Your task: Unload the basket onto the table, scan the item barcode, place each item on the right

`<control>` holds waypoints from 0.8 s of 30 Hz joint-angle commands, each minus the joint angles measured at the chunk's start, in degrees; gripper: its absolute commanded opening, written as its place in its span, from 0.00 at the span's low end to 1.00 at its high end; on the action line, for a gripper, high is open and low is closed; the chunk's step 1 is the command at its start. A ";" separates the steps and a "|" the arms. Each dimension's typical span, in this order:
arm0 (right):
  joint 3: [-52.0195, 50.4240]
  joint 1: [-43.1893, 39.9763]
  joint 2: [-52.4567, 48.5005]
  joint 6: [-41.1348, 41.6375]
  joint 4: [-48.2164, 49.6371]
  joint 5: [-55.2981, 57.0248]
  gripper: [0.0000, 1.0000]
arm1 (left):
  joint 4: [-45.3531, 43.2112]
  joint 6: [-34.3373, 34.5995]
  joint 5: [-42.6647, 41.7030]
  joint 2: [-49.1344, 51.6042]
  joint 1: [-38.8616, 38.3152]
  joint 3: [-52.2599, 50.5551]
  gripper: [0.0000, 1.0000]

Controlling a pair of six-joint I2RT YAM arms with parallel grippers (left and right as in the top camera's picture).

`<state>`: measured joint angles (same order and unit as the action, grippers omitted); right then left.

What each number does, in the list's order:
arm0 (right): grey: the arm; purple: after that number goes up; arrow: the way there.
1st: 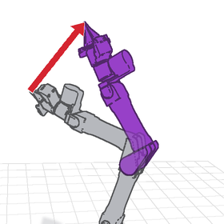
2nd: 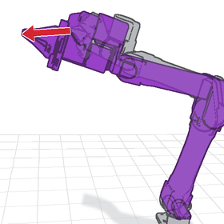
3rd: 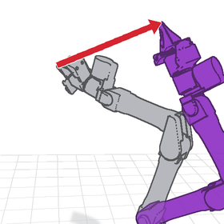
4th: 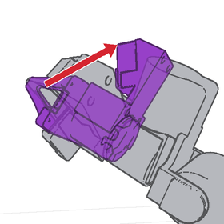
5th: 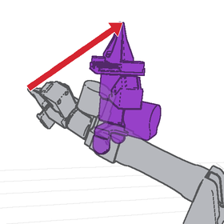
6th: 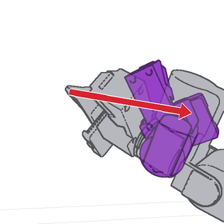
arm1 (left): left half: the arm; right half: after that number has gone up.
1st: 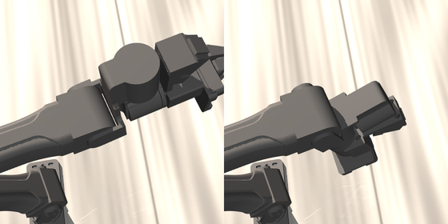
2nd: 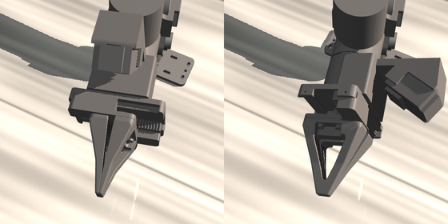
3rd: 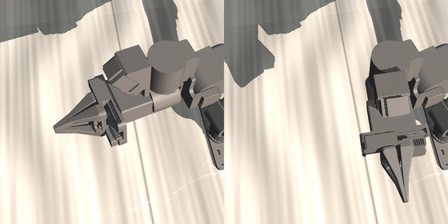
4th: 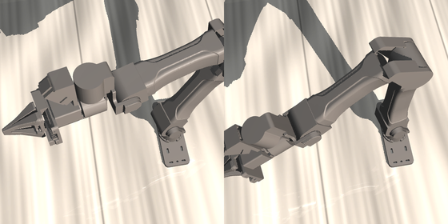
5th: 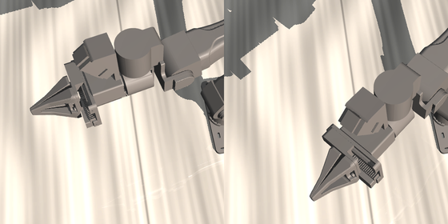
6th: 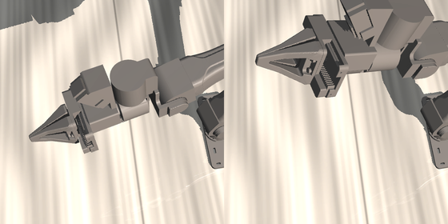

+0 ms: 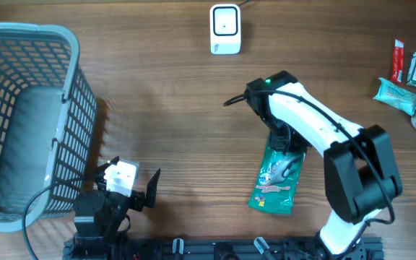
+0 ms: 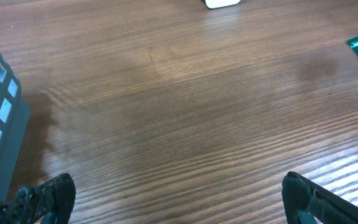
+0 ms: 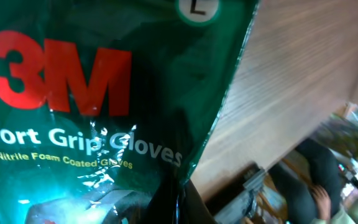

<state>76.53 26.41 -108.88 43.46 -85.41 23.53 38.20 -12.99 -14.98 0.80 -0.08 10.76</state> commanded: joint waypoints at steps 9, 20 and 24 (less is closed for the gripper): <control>24.96 0.20 0.74 -9.16 -6.84 -7.82 0.05 | -0.13 0.35 -1.05 -0.37 0.24 -0.26 1.00; 24.22 -2.62 0.66 -7.45 -6.88 6.01 0.05 | -0.13 0.35 -1.05 -0.37 0.24 -0.26 1.00; 24.22 -8.39 0.66 -6.84 -6.86 5.01 0.05 | -0.13 0.35 -1.05 -0.37 0.24 -0.26 1.00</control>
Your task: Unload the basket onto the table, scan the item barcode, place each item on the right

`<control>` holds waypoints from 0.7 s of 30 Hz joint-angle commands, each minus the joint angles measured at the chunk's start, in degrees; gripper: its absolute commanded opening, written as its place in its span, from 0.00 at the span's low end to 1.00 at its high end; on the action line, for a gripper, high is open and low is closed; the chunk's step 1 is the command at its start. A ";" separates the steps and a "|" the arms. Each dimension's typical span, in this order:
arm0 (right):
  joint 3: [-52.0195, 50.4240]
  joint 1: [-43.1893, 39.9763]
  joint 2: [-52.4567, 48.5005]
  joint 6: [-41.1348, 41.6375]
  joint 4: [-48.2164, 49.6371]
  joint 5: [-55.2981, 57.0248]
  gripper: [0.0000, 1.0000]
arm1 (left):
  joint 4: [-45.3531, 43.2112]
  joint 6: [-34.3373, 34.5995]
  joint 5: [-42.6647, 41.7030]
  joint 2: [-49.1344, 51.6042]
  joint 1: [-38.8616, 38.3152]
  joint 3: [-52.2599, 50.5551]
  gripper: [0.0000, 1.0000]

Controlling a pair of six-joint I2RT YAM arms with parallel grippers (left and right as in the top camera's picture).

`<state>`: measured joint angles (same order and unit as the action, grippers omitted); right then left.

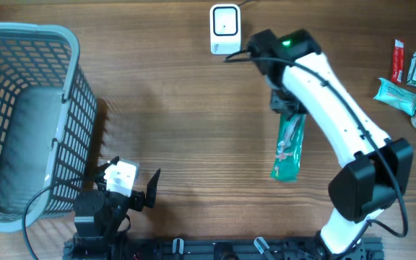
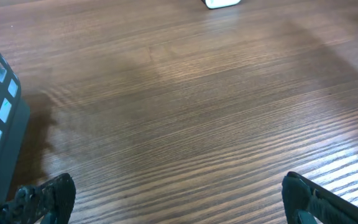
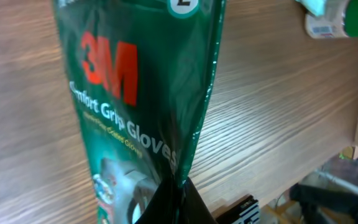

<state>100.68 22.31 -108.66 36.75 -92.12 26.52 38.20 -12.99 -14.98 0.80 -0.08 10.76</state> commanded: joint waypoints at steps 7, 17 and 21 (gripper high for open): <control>0.07 -0.20 -5.31 0.85 -0.13 -3.56 0.06 | -0.13 0.35 -1.05 -0.37 0.24 -0.26 1.00; 0.87 14.14 -24.90 0.90 0.74 -6.58 0.04 | -0.13 0.35 -1.05 -0.37 0.24 -0.26 1.00; 6.64 17.18 -23.93 0.72 3.43 -10.45 0.32 | -0.13 0.37 -1.05 -0.37 0.24 -0.26 1.00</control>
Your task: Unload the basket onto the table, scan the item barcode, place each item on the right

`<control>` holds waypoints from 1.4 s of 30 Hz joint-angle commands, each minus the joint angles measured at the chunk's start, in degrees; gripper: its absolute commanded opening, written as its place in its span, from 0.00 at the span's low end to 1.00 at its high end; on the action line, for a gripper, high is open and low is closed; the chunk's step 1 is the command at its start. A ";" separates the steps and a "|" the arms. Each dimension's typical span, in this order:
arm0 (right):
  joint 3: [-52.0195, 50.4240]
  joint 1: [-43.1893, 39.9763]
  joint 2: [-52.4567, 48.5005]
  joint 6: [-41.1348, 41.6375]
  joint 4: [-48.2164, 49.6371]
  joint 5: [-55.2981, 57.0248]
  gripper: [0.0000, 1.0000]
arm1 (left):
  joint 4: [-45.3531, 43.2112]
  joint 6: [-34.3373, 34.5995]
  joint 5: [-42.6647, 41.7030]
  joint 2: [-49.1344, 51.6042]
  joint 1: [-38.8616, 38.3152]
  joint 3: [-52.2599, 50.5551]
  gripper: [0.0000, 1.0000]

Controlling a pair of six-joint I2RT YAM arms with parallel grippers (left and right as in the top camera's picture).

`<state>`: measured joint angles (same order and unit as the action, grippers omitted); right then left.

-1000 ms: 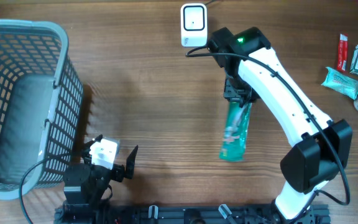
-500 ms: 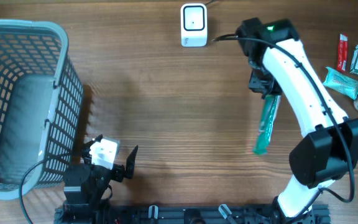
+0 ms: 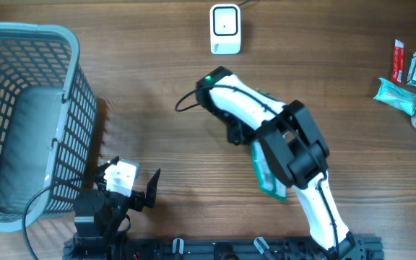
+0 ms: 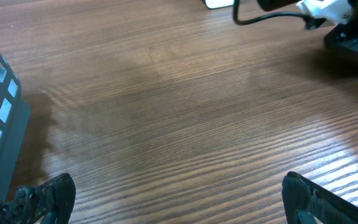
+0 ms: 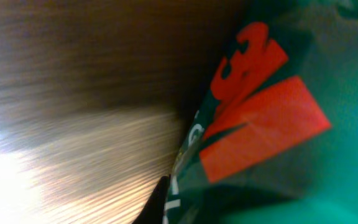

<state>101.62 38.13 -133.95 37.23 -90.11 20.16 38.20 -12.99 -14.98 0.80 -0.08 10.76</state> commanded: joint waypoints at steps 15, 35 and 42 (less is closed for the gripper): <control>18.88 -3.82 5.40 -8.48 2.23 -20.70 1.00 | -0.15 0.35 -1.05 -0.37 0.24 -0.26 1.00; -8.35 -22.69 35.56 -16.28 11.54 -25.29 1.00 | -0.13 0.35 -1.05 -0.37 0.24 -0.26 1.00; -30.58 -22.95 35.39 -16.22 30.38 -30.67 1.00 | -0.13 0.35 -1.05 -0.37 0.24 -0.26 1.00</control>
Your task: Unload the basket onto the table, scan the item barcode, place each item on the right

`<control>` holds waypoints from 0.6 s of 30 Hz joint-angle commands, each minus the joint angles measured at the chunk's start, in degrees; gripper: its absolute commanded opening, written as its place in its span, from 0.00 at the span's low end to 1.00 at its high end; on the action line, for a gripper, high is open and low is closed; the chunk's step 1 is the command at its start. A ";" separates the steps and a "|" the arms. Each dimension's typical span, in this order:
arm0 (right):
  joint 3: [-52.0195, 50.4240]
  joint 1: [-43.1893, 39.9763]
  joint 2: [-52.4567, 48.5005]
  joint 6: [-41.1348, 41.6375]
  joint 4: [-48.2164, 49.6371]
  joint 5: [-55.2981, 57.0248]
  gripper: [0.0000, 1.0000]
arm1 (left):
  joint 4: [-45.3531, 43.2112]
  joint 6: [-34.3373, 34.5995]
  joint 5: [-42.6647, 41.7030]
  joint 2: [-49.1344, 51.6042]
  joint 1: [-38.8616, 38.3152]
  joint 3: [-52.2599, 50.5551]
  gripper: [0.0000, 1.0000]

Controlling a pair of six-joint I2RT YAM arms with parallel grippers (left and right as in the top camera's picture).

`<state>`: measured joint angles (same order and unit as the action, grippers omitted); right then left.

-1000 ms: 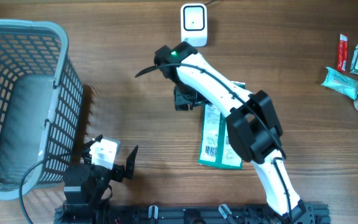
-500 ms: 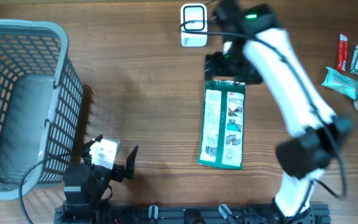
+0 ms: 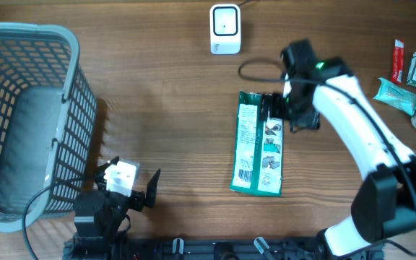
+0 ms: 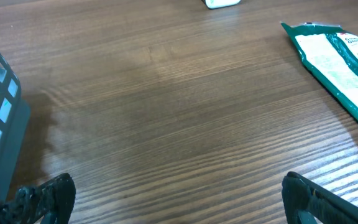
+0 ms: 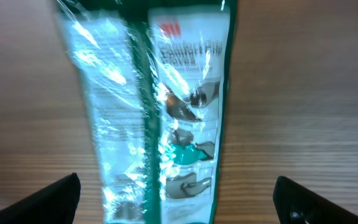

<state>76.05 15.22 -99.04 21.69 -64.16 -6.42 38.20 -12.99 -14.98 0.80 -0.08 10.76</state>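
Note:
The green 3M glove package (image 3: 257, 143) lies flat on the table with its back side up, showing white printed panels. It also shows in the left wrist view (image 4: 340, 56) and fills the right wrist view (image 5: 154, 106). My right gripper (image 5: 178, 202) is open just above the package's far end, fingers wide to either side and holding nothing. The white scanner (image 3: 224, 29) stands at the far edge of the table. My left gripper (image 4: 173, 202) rests open at the near left, over bare wood.
A large grey mesh basket (image 3: 27, 30) takes up the left side. At the far right lie a red sachet (image 3: 398, 59), a teal packet (image 3: 397, 94) and a green-capped bottle. A black cable (image 3: 255, 68) loops near the scanner.
The right gripper was shut on the package, twisted on edge at the table's middle. Now the package lies flat, back side up, and the gripper is open above its far end.
The package lay front up with my right gripper at its far end. Then it hung in the gripper close to the scanner. Then it was turned on edge at mid-table. Now it lies back side up, let go. The left arm stayed still.

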 commanded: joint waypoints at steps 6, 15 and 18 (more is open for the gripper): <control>-17.25 -0.07 -0.66 2.58 19.06 -7.67 1.00 | -0.13 0.35 -1.05 -0.37 0.24 -0.26 1.00; -20.33 -0.07 -8.79 6.84 20.59 3.54 1.00 | -0.13 0.35 -1.05 -0.37 0.24 -0.26 1.00; -20.33 -0.07 -12.92 5.49 21.20 0.98 0.85 | -0.13 0.35 -1.05 -0.37 0.24 -0.26 1.00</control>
<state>58.22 15.49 -103.26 28.62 -45.21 -5.52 38.20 -12.99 -14.98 0.80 -0.08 10.76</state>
